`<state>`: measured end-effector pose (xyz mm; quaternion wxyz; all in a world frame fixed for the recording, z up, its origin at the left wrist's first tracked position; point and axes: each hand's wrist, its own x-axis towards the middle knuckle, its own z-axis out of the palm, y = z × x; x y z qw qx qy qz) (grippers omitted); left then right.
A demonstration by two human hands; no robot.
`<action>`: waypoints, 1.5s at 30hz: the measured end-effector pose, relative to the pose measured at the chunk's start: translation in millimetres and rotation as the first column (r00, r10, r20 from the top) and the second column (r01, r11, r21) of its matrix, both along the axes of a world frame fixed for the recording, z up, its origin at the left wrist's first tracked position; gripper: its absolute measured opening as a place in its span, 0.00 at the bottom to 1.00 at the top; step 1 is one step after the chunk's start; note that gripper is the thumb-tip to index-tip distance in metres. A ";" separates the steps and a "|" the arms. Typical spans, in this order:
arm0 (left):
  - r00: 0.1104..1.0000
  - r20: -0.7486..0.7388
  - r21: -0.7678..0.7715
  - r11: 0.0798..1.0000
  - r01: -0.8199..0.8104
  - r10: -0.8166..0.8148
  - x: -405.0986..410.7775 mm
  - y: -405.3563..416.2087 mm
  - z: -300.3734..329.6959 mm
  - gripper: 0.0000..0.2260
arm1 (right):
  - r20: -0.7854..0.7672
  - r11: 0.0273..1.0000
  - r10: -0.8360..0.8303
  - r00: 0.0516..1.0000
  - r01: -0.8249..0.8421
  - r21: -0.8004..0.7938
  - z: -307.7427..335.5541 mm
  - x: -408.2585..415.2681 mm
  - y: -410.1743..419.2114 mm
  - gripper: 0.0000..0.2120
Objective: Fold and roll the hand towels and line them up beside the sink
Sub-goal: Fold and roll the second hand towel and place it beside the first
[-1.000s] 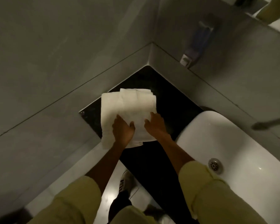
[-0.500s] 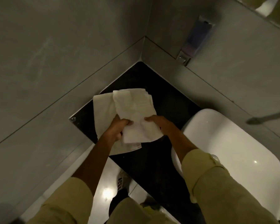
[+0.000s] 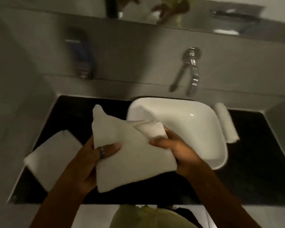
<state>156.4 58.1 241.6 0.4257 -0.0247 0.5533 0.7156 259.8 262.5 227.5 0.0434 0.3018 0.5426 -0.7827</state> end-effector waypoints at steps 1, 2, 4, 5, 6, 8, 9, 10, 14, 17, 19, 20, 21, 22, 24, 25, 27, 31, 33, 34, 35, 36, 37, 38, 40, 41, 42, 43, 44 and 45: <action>0.997 -0.005 0.010 0.996 0.083 -0.083 13.4 19.0 7.3 0.27 | -0.032 0.995 -0.097 0.995 0.098 0.028 10.5 28.0 10.1 0.22; 0.987 0.007 0.029 0.987 0.161 -0.161 22.4 40.2 10.7 0.27 | -0.060 0.980 -0.191 0.980 0.194 0.046 18.1 55.9 21.0 0.22; 0.933 0.013 0.051 0.932 0.359 -0.360 44.1 89.4 9.3 0.28 | -0.121 0.934 -0.348 0.930 0.355 0.035 26.8 111.5 44.7 0.21; 0.898 -0.007 0.008 0.898 0.441 -0.441 55.9 114.9 8.0 0.30 | -0.139 0.905 -0.417 0.898 0.424 0.025 28.5 136.8 55.0 0.23; 0.868 -0.021 -0.019 0.868 0.496 -0.496 68.0 138.8 6.8 0.28 | -0.148 0.871 -0.484 0.863 0.492 0.021 27.6 158.9 65.8 0.25; 0.778 0.027 0.077 0.778 0.624 -0.627 101.0 198.4 2.3 0.22 | -0.144 0.777 -0.619 0.772 0.629 0.028 22.7 207.9 96.2 0.28; 0.723 0.022 0.122 0.720 0.683 -0.690 116.4 226.5 -1.2 0.21 | -0.135 0.738 -0.662 0.738 0.672 0.053 18.8 226.7 111.9 0.28; 0.671 -0.007 0.134 0.664 0.735 -0.741 133.0 257.5 -5.3 0.22 | -0.132 0.706 -0.691 0.711 0.703 0.087 14.2 247.0 130.7 0.28; 0.613 -0.064 0.048 0.611 0.790 -0.788 185.0 369.8 -28.4 0.26 | -0.160 0.609 -0.756 0.635 0.771 0.187 -9.4 309.2 210.0 0.25; 0.629 -0.155 0.000 0.637 0.771 -0.762 224.8 431.2 -56.0 0.31 | -0.180 0.537 -0.793 0.583 0.807 0.246 -35.7 345.8 258.3 0.25; 0.646 -0.218 -0.110 0.676 0.729 -0.732 246.0 452.5 -90.0 0.30 | -0.141 0.507 -0.818 0.557 0.815 0.279 -67.1 362.8 276.7 0.25; 0.642 -0.238 -0.209 0.684 0.699 -0.729 257.2 459.9 -112.8 0.29 | -0.087 0.491 -0.844 0.530 0.827 0.275 -88.3 373.4 284.3 0.25; 0.634 -0.239 -0.312 0.676 0.667 -0.736 274.1 466.5 -141.7 0.30 | 0.000 0.478 -0.869 0.495 0.839 0.260 -116.5 389.5 292.4 0.25; 0.624 -0.222 -0.390 0.655 0.647 -0.749 279.6 460.5 -168.0 0.31 | 0.100 0.490 -0.871 0.481 0.830 0.266 -143.3 396.4 292.7 0.25; 0.580 -0.106 -0.514 0.544 0.664 -0.808 299.8 445.4 -215.8 0.36 | 0.314 0.574 -0.813 0.490 0.763 0.297 -200.6 418.9 291.7 0.24; 0.547 -0.073 -0.576 0.483 0.660 -0.834 309.2 437.0 -233.9 0.38 | 0.399 0.619 -0.775 0.490 0.716 0.324 -223.8 429.4 290.8 0.24; 0.464 -0.131 -0.701 0.413 0.582 -0.876 322.2 426.3 -256.4 0.40 | 0.481 0.669 -0.736 0.476 0.620 0.410 -246.9 444.2 289.2 0.21; 0.182 -0.429 -0.840 0.465 0.280 -0.885 345.8 430.8 -252.4 0.37 | 0.466 0.663 -0.719 0.515 0.308 0.682 -247.4 453.4 301.4 0.18; -0.028 -0.531 -0.826 0.510 0.241 -0.847 356.8 444.8 -245.4 0.30 | 0.325 0.475 -0.760 0.563 0.138 0.869 -248.3 445.4 305.7 0.15; -0.112 -0.541 -0.827 0.502 0.253 -0.834 360.7 456.5 -247.1 0.27 | 0.248 0.408 -0.742 0.623 0.126 0.904 -250.9 435.7 309.0 0.15; -0.195 -0.528 -0.840 0.475 0.262 -0.827 363.0 468.8 -252.1 0.27 | 0.186 0.386 -0.692 0.698 0.140 0.912 -250.8 423.4 312.7 0.16; -0.289 -0.501 -0.861 0.436 0.262 -0.816 363.1 479.9 -261.9 0.28 | 0.172 0.412 -0.608 0.775 0.122 0.903 -256.8 412.6 317.9 0.20; -0.393 -0.465 -0.884 0.395 0.249 -0.794 362.1 488.1 -273.9 0.31 | 0.199 0.436 -0.499 0.844 0.045 0.899 -264.0 403.8 323.4 0.25; -0.494 -0.424 -0.906 0.365 0.216 -0.759 359.5 492.9 -286.9 0.35 | 0.243 0.415 -0.397 0.885 -0.063 0.907 -275.8 399.9 328.4 0.30; -0.604 -0.372 -0.922 0.354 0.155 -0.705 354.3 495.1 -306.4 0.36 | 0.334 0.303 -0.288 0.898 -0.245 0.921 -298.9 401.3 344.2 0.32; -0.624 -0.374 -0.919 0.366 0.148 -0.687 353.0 493.4 -309.9 0.36 | 0.366 0.262 -0.273 0.890 -0.297 0.918 -305.9 403.0 353.9 0.30; -0.630 -0.387 -0.912 0.381 0.152 -0.673 352.6 492.4 -310.8 0.36 | 0.386 0.229 -0.274 0.881 -0.330 0.916 -310.8 404.9 363.3 0.29; -0.631 -0.401 -0.905 0.395 0.159 -0.664 353.0 492.0 -312.8 0.36 | 0.400 0.210 -0.281 0.872 -0.351 0.913 -312.0 405.7 373.4 0.28; -0.622 -0.415 -0.899 0.403 0.171 -0.664 353.5 492.2 -313.5 0.36 | 0.407 0.206 -0.287 0.867 -0.359 0.910 -314.9 405.9 383.0 0.27; -0.604 -0.425 -0.897 0.405 0.179 -0.674 354.4 492.3 -314.8 0.36 | 0.405 0.205 -0.289 0.868 -0.357 0.911 -314.5 405.9 392.0 0.27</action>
